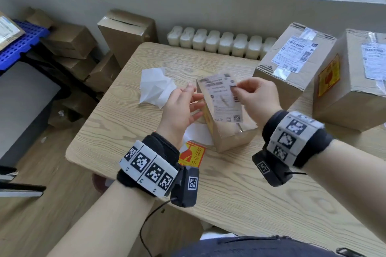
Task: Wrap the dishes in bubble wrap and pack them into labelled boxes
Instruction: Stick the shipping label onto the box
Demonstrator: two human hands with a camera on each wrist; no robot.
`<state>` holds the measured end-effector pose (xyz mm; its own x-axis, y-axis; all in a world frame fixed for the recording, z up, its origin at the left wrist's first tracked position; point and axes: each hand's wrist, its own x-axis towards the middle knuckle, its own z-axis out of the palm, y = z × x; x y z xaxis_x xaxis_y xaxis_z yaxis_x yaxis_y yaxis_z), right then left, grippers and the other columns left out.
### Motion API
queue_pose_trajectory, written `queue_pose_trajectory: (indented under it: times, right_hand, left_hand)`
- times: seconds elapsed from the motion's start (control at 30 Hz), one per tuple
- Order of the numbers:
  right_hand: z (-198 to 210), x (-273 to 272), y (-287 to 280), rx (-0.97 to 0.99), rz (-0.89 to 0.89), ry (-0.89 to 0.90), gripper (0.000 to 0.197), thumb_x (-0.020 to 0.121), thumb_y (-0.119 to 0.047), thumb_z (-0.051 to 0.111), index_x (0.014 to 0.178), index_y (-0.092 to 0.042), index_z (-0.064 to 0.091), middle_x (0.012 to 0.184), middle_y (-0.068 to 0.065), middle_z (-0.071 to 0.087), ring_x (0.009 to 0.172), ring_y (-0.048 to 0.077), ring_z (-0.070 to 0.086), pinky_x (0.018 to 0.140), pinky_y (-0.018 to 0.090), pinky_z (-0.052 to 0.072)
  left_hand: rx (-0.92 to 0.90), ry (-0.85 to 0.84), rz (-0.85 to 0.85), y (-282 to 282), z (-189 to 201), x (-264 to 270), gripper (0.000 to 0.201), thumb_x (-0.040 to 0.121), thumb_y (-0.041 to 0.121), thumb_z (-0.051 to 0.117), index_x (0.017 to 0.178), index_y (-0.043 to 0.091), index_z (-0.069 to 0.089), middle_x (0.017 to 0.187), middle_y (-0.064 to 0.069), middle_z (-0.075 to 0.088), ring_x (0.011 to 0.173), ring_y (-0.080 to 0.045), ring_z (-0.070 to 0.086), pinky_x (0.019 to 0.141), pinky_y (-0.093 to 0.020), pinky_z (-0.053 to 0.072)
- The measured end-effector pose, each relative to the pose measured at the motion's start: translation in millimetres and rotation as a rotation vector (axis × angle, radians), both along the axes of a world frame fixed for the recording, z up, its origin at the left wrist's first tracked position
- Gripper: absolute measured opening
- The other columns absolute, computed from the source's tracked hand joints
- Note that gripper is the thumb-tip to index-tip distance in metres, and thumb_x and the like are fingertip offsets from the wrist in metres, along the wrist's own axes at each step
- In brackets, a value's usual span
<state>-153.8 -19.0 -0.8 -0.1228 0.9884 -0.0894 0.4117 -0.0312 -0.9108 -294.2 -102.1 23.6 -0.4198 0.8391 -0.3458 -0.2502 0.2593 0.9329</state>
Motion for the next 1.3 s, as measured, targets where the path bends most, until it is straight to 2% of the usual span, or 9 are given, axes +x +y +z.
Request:
queue_pose_trajectory:
  times: [0.07, 0.1, 0.17, 0.33, 0.47, 0.6, 0.77, 0.97, 1.3]
  right_hand:
    - [-1.5, 11.1, 13.3, -0.118, -0.046, 0.062, 0.014, 0.085, -0.015, 0.069, 0.073, -0.02, 0.064, 0.08, 0.0, 0.067, 0.078, 0.014, 0.064, 0.079, 0.034, 0.057]
    - [-1.2, 14.8, 18.1, -0.16, -0.047, 0.078, 0.013, 0.086, -0.014, 0.067, 0.074, -0.018, 0.064, 0.081, 0.002, 0.067, 0.079, 0.015, 0.065, 0.078, 0.034, 0.057]
    - [-0.7, 20.0, 26.4, -0.208, -0.006, 0.044, 0.01, 0.088, -0.012, 0.064, 0.079, -0.014, 0.062, 0.082, 0.002, 0.066, 0.076, 0.014, 0.064, 0.074, 0.027, 0.057]
    - [-4.9, 19.9, 43.1, -0.276, 0.122, -0.106, 0.007, 0.088, -0.014, 0.064, 0.081, -0.014, 0.064, 0.077, -0.003, 0.064, 0.067, 0.006, 0.059, 0.057, 0.017, 0.047]
    - [-10.1, 13.9, 53.4, -0.251, 0.202, -0.228, 0.005, 0.086, -0.018, 0.067, 0.084, -0.013, 0.066, 0.073, -0.006, 0.062, 0.061, 0.003, 0.056, 0.052, 0.014, 0.041]
    - [-15.2, 8.5, 61.3, -0.239, 0.231, -0.293, 0.006, 0.086, -0.021, 0.068, 0.085, -0.015, 0.067, 0.074, -0.007, 0.062, 0.062, 0.002, 0.056, 0.052, 0.015, 0.041]
    - [-20.1, 5.1, 65.7, -0.217, 0.235, -0.331, 0.007, 0.086, -0.021, 0.068, 0.085, -0.014, 0.067, 0.08, -0.003, 0.063, 0.067, 0.006, 0.057, 0.058, 0.016, 0.044]
    - [-24.8, 6.7, 68.4, -0.172, 0.231, -0.386, 0.006, 0.086, -0.022, 0.068, 0.086, -0.016, 0.068, 0.089, 0.0, 0.066, 0.08, 0.013, 0.06, 0.072, 0.025, 0.047]
    - [-31.7, 5.4, 67.8, -0.07, 0.242, -0.473, 0.005, 0.085, -0.024, 0.068, 0.085, -0.021, 0.064, 0.092, -0.002, 0.064, 0.084, 0.013, 0.056, 0.074, 0.025, 0.045]
  left_hand:
    - [-0.006, 0.178, -0.027, 4.7, -8.9, 5.5, 0.01, 0.098, 0.018, 0.047, 0.092, 0.016, 0.054, 0.089, 0.0, 0.06, 0.085, -0.016, 0.057, 0.081, -0.031, 0.049]
    - [-0.016, 0.292, -0.057, 6.4, -16.5, 7.2, 0.008, 0.097, 0.015, 0.049, 0.092, 0.018, 0.055, 0.091, 0.0, 0.06, 0.088, -0.016, 0.057, 0.084, -0.033, 0.049]
    - [-0.053, 0.502, -0.138, 7.4, -30.1, 10.5, 0.005, 0.094, 0.016, 0.053, 0.097, 0.018, 0.057, 0.099, 0.0, 0.061, 0.096, -0.016, 0.058, 0.091, -0.032, 0.048]
    - [-0.164, 0.95, -0.335, 6.5, -51.0, 16.9, 0.029, 0.092, 0.024, 0.055, 0.119, 0.017, 0.057, 0.123, -0.004, 0.051, 0.118, -0.018, 0.045, 0.101, -0.028, 0.034]
    - [-0.176, 1.147, -0.36, 8.9, -56.6, 20.8, 0.041, 0.09, 0.031, 0.057, 0.128, 0.017, 0.05, 0.135, -0.001, 0.044, 0.128, -0.02, 0.036, 0.107, -0.029, 0.025]
    - [-0.187, 1.262, -0.404, 14.9, -60.1, 20.9, 0.055, 0.091, 0.039, 0.056, 0.139, 0.018, 0.041, 0.15, 0.001, 0.032, 0.14, -0.017, 0.019, 0.114, -0.027, 0.011]
    - [-0.218, 1.297, -0.486, 20.9, -64.1, 19.8, 0.066, 0.092, 0.044, 0.052, 0.148, 0.021, 0.027, 0.157, 0.005, 0.019, 0.145, -0.014, 0.007, 0.116, -0.027, 0.003]
    - [-0.275, 1.337, -0.578, 29.0, -62.3, 20.9, 0.072, 0.092, 0.05, 0.049, 0.151, 0.022, 0.018, 0.159, 0.007, 0.01, 0.146, -0.013, 0.0, 0.117, -0.031, 0.004]
    - [-0.345, 1.37, -0.695, 38.6, -59.5, 14.5, 0.08, 0.088, 0.059, 0.048, 0.152, 0.024, 0.012, 0.16, 0.009, 0.004, 0.146, -0.014, -0.007, 0.117, -0.036, 0.001]
